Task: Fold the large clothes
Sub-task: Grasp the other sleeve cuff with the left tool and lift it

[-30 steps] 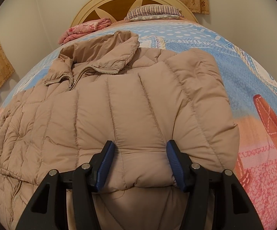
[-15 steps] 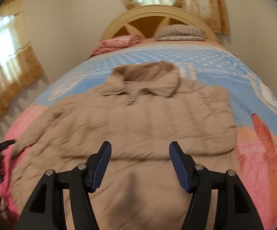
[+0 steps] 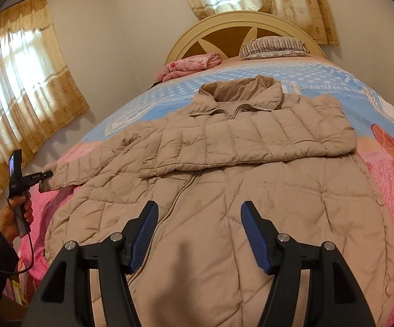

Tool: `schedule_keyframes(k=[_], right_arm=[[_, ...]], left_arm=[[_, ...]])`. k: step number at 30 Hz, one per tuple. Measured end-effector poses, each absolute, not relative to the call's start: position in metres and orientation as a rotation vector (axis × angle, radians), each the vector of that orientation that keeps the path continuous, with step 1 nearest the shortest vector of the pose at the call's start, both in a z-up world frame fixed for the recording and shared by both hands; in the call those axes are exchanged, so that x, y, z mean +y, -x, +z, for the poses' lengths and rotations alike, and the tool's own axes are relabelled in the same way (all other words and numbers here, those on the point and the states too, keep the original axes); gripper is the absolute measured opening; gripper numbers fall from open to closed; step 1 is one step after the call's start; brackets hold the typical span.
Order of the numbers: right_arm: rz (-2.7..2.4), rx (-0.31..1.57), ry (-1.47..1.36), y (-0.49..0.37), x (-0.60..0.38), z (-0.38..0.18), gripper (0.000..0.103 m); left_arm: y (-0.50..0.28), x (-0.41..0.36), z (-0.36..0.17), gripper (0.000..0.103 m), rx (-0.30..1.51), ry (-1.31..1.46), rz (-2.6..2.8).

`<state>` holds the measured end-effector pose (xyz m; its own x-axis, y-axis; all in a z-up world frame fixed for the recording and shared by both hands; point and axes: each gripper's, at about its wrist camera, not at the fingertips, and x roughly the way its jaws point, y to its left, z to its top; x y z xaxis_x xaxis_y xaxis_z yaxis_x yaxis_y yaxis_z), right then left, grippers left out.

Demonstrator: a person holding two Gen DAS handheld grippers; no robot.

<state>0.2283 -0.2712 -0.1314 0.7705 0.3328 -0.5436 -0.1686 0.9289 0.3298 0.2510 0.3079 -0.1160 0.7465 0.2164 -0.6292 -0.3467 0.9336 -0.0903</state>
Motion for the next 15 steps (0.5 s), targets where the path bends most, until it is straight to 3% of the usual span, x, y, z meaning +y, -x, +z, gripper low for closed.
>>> schedule_keyframes(k=[8, 15], right_arm=[[0.276, 0.610, -0.291, -0.209, -0.275, -0.133, 0.064], [0.276, 0.567, -0.309, -0.194, -0.279, -0.132, 0.064]], left_arm=[[-0.276, 0.290, -0.039, 0.008, 0.515, 0.141, 0.247], [-0.292, 0.231, 0.025, 0.008, 0.421, 0.083, 0.097]])
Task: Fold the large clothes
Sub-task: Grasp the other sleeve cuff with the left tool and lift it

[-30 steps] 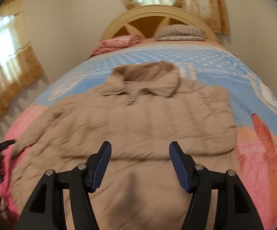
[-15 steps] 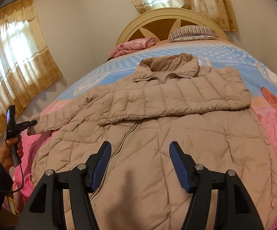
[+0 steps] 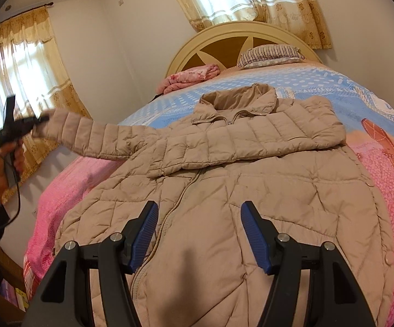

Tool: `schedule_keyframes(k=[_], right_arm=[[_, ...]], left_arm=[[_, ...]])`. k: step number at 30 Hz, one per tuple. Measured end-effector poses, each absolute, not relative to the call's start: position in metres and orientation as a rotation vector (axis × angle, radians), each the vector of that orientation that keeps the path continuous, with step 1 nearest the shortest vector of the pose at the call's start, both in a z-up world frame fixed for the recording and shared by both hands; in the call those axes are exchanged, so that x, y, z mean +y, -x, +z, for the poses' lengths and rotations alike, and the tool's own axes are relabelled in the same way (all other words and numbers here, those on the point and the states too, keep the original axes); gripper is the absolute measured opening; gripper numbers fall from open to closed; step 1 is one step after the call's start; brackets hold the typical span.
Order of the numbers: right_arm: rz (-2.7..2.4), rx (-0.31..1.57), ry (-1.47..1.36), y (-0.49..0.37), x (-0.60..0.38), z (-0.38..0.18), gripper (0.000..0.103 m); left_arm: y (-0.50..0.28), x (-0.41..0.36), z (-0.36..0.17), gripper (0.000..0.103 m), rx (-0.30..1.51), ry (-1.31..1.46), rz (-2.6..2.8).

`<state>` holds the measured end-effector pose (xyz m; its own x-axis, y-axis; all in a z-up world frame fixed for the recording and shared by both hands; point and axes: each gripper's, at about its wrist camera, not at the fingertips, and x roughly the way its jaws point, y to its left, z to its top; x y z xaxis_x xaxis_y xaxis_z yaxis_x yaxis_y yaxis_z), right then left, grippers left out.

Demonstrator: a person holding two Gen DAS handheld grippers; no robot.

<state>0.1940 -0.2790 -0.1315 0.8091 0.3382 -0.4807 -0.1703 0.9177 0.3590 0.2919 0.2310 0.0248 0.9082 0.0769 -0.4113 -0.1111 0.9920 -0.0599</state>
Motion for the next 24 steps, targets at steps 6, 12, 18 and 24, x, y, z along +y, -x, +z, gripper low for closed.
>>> schedule_keyframes(k=[6, 12, 18, 24], right_arm=[[0.267, 0.543, -0.323, -0.187, -0.285, -0.131, 0.064], [0.257, 0.528, -0.317, -0.175, -0.287, -0.132, 0.064], [0.255, 0.527, -0.307, -0.169, -0.283, -0.142, 0.064], [0.283, 0.509, -0.294, -0.161, -0.276, -0.149, 0.064]], left_arm=[[-0.304, 0.159, 0.052, 0.008, 0.397, 0.021, -0.053], [-0.317, 0.098, 0.052, 0.008, 0.411, -0.055, -0.157], [-0.338, 0.024, 0.025, 0.008, 0.478, -0.131, -0.247], [-0.356, -0.037, -0.010, 0.008, 0.560, -0.200, -0.316]])
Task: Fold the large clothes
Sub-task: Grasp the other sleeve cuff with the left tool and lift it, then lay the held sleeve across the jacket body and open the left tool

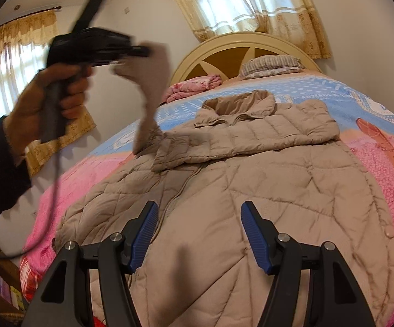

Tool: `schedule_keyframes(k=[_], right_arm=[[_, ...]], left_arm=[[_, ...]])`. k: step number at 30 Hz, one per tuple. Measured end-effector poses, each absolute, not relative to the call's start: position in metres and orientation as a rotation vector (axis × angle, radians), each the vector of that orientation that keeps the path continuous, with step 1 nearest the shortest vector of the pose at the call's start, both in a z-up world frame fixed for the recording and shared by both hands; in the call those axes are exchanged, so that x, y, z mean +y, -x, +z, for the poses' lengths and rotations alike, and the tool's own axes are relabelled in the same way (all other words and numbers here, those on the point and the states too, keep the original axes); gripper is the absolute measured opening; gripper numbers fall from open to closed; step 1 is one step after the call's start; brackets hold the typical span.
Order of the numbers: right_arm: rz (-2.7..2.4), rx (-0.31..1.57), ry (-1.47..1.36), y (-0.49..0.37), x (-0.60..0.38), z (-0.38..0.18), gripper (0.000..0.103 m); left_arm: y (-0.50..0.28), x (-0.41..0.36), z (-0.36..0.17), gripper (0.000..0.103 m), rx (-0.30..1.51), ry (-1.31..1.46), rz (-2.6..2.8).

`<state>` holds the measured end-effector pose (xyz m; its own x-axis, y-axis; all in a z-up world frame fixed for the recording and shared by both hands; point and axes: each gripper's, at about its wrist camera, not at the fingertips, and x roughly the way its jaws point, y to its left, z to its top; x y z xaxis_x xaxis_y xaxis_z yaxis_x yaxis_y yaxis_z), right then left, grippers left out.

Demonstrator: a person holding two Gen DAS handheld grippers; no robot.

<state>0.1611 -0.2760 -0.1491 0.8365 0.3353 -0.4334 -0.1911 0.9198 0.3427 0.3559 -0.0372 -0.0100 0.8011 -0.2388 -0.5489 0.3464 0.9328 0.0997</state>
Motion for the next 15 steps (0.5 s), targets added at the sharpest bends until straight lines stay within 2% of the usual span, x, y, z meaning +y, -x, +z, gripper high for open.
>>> schedule_keyframes(k=[15], right_arm=[[0.256, 0.549, -0.401, -0.164, -0.303, -0.175, 0.064]], left_arm=[[-0.379, -0.121, -0.091, 0.008, 0.716, -0.282, -0.398]])
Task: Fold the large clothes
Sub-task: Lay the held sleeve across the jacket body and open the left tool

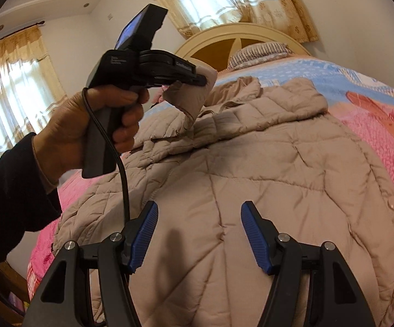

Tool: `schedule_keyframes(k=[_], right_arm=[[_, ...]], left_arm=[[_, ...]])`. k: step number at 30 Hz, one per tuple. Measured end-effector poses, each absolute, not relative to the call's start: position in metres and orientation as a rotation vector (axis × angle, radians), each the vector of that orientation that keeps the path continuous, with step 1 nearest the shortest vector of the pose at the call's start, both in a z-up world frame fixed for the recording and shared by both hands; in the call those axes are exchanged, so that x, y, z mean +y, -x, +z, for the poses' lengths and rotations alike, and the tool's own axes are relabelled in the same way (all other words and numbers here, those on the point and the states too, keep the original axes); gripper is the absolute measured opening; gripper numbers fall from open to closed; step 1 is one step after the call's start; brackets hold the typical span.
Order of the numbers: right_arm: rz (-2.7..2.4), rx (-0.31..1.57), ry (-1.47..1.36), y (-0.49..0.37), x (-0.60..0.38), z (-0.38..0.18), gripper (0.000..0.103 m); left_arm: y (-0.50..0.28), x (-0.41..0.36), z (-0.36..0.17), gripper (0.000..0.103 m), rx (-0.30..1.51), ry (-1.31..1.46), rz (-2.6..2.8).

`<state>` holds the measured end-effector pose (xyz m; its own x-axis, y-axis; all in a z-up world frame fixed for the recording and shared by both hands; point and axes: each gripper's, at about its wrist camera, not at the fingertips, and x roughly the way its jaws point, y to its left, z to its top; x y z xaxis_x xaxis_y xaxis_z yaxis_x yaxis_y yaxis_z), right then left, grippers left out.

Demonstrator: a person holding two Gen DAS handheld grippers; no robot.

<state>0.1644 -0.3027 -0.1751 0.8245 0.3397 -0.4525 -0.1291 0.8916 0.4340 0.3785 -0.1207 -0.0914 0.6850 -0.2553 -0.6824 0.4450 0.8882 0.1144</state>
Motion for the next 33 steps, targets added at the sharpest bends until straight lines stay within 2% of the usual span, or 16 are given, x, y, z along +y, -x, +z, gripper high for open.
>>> schedule_keyframes(k=[4, 5, 6, 11, 14, 17, 23, 28, 33], right_arm=[[0.255, 0.555, -0.399, -0.167, -0.303, -0.178, 0.064], [0.254, 0.559, -0.398, -0.168, -0.303, -0.180, 0.064], [0.253, 0.562, -0.397, -0.168, -0.304, -0.181, 0.064], [0.245, 0.577, -0.387, -0.172, -0.303, -0.186, 0.064], [0.239, 0.588, -0.377, -0.172, -0.301, -0.185, 0.064], [0.232, 0.594, -0.375, -0.171, -0.302, -0.178, 0.064], [0.235, 0.565, -0.313, -0.181, -0.300, -0.128, 0.064], [0.249, 0.577, -0.254, -0.250, -0.285, -0.080, 0.064], [0.222, 0.699, -0.243, -0.356, -0.270, -0.088, 0.064]], left_arm=[[-0.380, -0.134, -0.101, 0.019, 0.724, -0.308, -0.398], [-0.377, -0.137, -0.101, 0.027, 0.727, -0.315, -0.406], [-0.375, -0.140, -0.100, 0.030, 0.725, -0.322, -0.415], [-0.352, -0.131, -0.076, 0.067, 0.630, -0.313, -0.474], [-0.352, -0.108, -0.067, 0.080, 0.590, -0.312, -0.434], [-0.370, -0.071, -0.074, 0.085, 0.574, -0.339, -0.312], [-0.434, 0.026, -0.116, 0.085, 0.666, -0.314, -0.031], [-0.467, 0.075, -0.151, 0.085, 0.824, -0.131, -0.015], [-0.468, 0.066, -0.170, 0.085, 0.829, -0.144, -0.024]])
